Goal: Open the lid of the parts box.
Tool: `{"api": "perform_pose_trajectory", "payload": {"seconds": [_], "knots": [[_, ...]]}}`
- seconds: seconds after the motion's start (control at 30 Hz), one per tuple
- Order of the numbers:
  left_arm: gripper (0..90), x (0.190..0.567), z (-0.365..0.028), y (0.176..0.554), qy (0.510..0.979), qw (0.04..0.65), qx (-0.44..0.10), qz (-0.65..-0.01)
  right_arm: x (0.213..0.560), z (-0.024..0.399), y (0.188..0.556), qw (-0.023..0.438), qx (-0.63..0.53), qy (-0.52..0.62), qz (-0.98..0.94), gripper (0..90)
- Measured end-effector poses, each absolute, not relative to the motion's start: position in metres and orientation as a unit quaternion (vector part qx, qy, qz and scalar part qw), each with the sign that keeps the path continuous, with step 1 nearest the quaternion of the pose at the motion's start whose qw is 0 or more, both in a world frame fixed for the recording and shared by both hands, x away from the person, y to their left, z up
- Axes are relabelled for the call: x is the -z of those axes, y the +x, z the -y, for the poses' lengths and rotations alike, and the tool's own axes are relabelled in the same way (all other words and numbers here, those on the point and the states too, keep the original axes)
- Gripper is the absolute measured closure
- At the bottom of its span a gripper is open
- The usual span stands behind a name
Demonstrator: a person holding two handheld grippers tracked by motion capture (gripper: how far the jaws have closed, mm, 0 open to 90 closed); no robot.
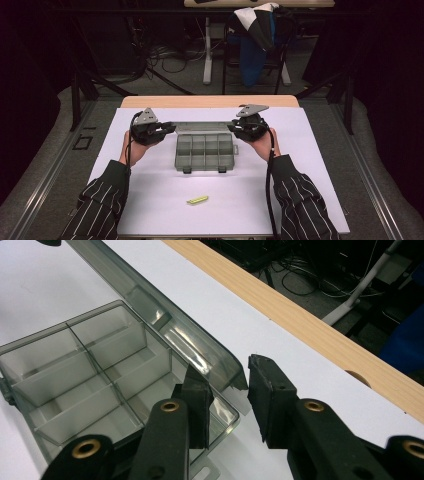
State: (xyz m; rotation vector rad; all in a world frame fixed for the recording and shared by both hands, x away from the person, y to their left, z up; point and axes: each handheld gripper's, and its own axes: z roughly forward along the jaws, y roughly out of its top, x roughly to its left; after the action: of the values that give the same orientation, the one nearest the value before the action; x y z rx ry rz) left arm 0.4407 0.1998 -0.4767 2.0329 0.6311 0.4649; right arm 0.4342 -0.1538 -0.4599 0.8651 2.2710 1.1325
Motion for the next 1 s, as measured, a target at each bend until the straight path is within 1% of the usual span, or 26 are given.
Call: {"api": "perform_pose_trajectory", "payload": {"seconds": [0.37,0.6,1.0], "knots": [[77.5,0.480,-0.197,0.453,0.825,0.461,-0.191,-0.265,0.462,0.152,0.447,0.223,-0.403,0.324,-0.826,71.1],[77.0,0.491,-0.196,0.462,0.823,0.461,-0.178,-0.280,0.466,0.151,0.453,0.221,-0.402,0.331,-0.825,70.8],[76.8,0.505,-0.192,0.473,0.822,0.452,-0.174,-0.300,0.479,0.148,0.465,0.216,-0.396,0.351,-0.820,70.5]]}}
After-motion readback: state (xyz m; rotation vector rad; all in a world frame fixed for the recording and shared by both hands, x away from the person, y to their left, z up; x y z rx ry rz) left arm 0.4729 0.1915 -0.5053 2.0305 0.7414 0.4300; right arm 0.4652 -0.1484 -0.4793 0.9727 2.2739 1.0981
